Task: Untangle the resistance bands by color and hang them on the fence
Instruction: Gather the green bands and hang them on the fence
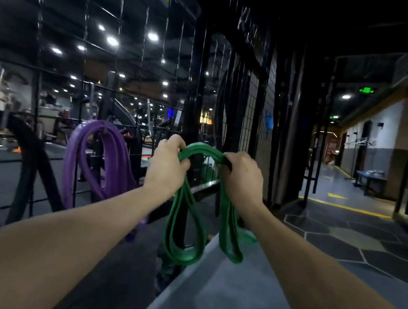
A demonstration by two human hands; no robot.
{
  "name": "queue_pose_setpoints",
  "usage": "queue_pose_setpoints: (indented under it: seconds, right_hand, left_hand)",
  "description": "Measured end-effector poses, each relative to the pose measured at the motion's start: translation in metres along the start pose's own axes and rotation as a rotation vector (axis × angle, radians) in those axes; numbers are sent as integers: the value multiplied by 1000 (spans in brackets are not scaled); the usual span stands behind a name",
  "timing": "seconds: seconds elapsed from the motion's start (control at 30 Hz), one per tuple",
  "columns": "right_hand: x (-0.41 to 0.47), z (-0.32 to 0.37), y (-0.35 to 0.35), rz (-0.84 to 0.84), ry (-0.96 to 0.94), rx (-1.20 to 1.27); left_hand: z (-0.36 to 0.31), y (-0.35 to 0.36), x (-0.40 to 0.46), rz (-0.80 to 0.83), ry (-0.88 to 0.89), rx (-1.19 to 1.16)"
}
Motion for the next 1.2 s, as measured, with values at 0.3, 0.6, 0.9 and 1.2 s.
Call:
queue_pose_setpoints:
  seconds: [0.3,0.6,0.9,1.2]
  right_hand:
    - [65,35,51,-85,8,209]
    - [98,62,84,-125,-36,318]
    - [113,70,104,-112,24,235]
    - [114,56,131,9,213,310]
  left_hand:
    - [14,-29,63,-123,-49,40]
    - [24,-58,86,-213,-47,169]
    - [31,-52,104,-149,-159,282]
    - [34,-38,109,-137,-139,334]
Point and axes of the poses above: each hand's wrist, its own x-axis towards the middle knuckle, its own y-axis out of the palm, z = x × y, the point moved 2 cm from there along x, towards the middle knuckle, and after that the axes turned 5 degrees about -y, right-handed, at the moved point
